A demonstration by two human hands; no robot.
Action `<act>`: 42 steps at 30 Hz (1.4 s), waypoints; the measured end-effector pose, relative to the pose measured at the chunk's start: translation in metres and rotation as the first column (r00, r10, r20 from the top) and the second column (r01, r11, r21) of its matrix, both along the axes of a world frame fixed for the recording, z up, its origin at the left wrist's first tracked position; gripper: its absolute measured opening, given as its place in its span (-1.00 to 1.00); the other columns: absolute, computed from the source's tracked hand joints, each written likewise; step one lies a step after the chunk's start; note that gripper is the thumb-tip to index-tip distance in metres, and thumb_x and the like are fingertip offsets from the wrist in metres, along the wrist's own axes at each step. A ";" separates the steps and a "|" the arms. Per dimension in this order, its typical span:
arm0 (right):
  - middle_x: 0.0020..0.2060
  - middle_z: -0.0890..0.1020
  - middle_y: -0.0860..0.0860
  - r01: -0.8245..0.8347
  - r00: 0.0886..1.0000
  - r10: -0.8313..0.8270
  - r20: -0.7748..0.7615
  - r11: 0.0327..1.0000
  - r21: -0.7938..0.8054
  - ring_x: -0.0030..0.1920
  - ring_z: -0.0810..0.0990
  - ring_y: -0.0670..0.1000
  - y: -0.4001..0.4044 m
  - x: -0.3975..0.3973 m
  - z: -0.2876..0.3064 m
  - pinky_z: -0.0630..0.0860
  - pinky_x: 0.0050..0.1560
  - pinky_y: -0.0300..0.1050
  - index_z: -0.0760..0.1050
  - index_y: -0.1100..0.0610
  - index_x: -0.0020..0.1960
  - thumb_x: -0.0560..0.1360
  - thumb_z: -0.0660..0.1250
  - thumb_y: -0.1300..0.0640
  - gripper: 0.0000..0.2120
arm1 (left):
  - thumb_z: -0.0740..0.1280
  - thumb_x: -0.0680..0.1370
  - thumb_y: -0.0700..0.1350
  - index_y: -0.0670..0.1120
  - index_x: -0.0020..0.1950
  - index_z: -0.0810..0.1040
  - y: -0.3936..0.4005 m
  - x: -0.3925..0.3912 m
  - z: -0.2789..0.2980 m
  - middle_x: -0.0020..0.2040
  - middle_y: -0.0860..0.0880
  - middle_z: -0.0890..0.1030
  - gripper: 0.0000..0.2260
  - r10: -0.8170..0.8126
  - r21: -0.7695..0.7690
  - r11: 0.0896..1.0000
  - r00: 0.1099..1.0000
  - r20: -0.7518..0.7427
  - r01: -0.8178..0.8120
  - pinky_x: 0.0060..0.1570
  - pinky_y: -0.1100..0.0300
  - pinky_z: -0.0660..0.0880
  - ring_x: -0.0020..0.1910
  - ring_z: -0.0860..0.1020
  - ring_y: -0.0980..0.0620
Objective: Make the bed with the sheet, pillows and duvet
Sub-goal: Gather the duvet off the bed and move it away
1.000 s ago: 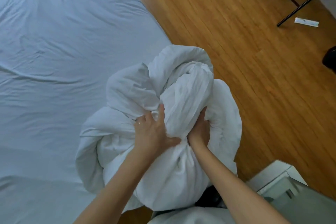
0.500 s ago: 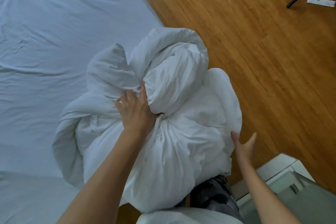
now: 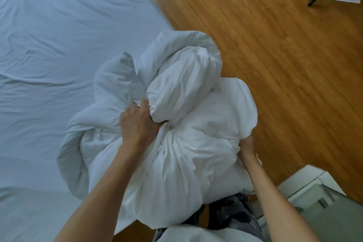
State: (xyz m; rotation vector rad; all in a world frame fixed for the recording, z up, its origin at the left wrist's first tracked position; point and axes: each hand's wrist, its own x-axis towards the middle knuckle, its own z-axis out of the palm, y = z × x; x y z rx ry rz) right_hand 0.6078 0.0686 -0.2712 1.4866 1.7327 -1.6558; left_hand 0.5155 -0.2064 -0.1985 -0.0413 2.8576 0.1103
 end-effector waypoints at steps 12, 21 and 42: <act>0.02 0.64 -0.17 -0.062 0.817 0.084 -0.570 0.996 0.057 0.07 0.59 -0.22 -0.052 0.002 0.211 0.52 0.08 -0.27 0.51 -0.09 0.08 0.58 0.28 0.21 -0.79 | 0.19 0.32 0.39 -0.09 -0.13 0.46 -0.006 0.085 0.173 -0.43 0.06 0.44 -0.46 0.305 0.295 0.924 0.934 -0.187 -0.243 -0.37 0.12 0.31 -0.43 0.40 -0.05; 0.12 0.61 -0.06 -0.059 0.707 0.163 -0.688 0.983 0.172 0.18 0.56 -0.09 0.012 0.018 0.313 0.49 0.19 -0.24 0.48 0.15 0.25 0.44 0.35 0.12 -0.61 | 0.25 0.31 0.32 -0.08 -0.09 0.49 0.058 0.111 0.255 -0.28 -0.11 0.61 -0.52 0.370 0.431 0.869 0.897 -0.242 -0.243 -0.25 -0.02 0.49 -0.26 0.57 -0.21; 0.08 0.61 -0.08 -0.006 0.632 0.313 -0.709 0.917 0.399 0.11 0.57 -0.14 0.387 -0.158 0.387 0.50 0.19 -0.16 0.46 0.16 0.29 0.48 0.37 0.30 -0.61 | 0.26 0.30 0.28 -0.07 -0.12 0.53 0.441 -0.071 0.302 -0.23 -0.05 0.64 -0.57 0.365 0.611 0.778 0.897 -0.251 -0.145 -0.23 0.04 0.42 -0.17 0.58 -0.17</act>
